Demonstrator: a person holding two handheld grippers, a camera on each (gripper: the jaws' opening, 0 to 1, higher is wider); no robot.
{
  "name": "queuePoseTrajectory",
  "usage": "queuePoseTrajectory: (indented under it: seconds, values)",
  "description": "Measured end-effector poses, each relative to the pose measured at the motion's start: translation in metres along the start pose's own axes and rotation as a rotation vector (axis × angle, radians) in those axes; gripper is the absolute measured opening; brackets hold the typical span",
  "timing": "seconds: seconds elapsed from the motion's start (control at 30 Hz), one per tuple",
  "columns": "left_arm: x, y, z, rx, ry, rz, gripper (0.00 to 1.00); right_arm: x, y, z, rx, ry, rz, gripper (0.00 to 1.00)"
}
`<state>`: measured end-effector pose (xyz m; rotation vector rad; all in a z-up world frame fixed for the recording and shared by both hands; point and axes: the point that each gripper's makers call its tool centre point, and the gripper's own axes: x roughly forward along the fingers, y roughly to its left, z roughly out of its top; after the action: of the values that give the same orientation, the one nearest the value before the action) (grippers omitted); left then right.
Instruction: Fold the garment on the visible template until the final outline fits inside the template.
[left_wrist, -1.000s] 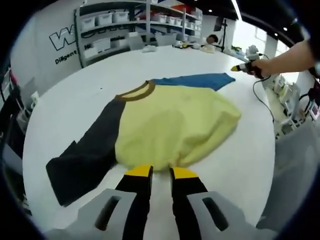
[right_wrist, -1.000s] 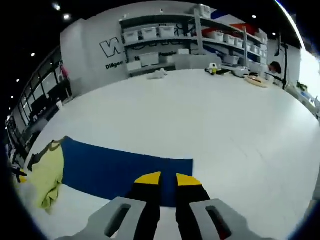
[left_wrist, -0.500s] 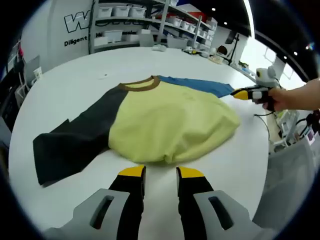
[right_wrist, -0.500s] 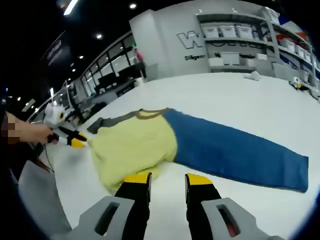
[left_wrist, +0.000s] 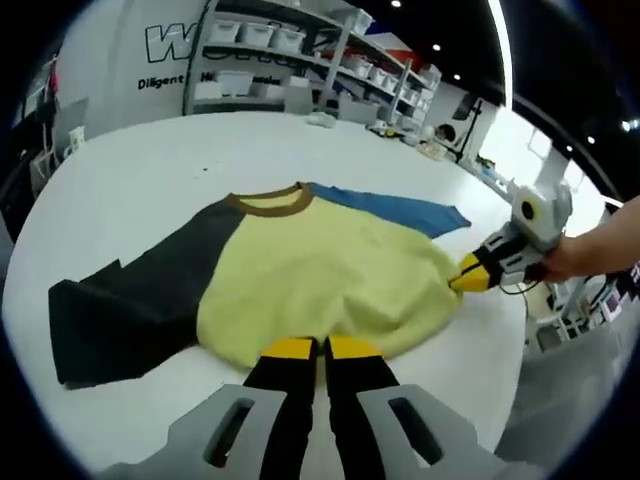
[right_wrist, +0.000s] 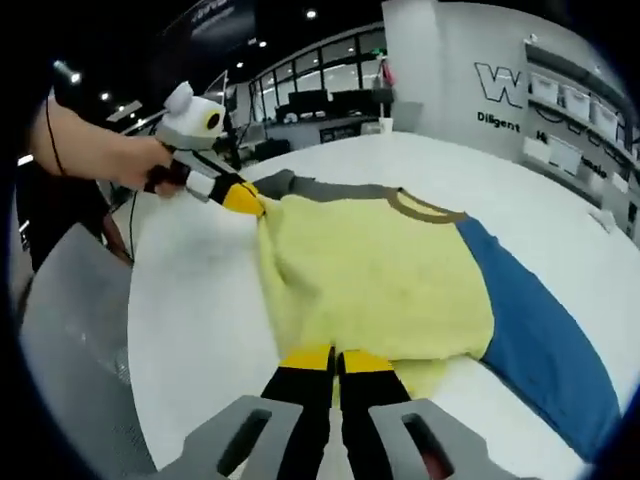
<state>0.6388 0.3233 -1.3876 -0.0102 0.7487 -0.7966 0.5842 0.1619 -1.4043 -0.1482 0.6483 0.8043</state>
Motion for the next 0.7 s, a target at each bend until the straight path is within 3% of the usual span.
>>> queuePoseTrajectory:
  seconds: [0.1, 0.13, 0.3, 0.4, 0.47, 0.6, 0.7]
  values:
    - [-0.001, 0.001, 0.016, -0.047, -0.028, -0.003, 0.01, -0.003, -0.005, 0.017, 0.020, -0.034, 0.010, 0.00]
    - [-0.001, 0.003, 0.023, -0.051, -0.037, -0.002, 0.01, -0.004, -0.011, 0.028, 0.031, -0.075, -0.002, 0.00]
    - [0.004, 0.015, 0.039, -0.082, -0.050, 0.017, 0.01, -0.008, -0.025, 0.064, 0.155, -0.176, 0.011, 0.00]
    - [0.007, 0.024, 0.047, -0.113, -0.067, 0.029, 0.01, -0.004, -0.037, 0.081, 0.152, -0.200, 0.004, 0.00]
    - [0.012, 0.031, 0.052, -0.186, -0.084, 0.037, 0.01, 0.004, -0.050, 0.094, 0.179, -0.228, -0.027, 0.00]
    - [0.017, 0.042, 0.054, -0.222, -0.097, 0.053, 0.03, 0.024, -0.073, 0.108, 0.213, -0.231, -0.073, 0.00]
    - [0.014, 0.043, 0.055, -0.198, -0.106, 0.074, 0.07, 0.042, -0.085, 0.106, 0.221, -0.175, -0.098, 0.00]
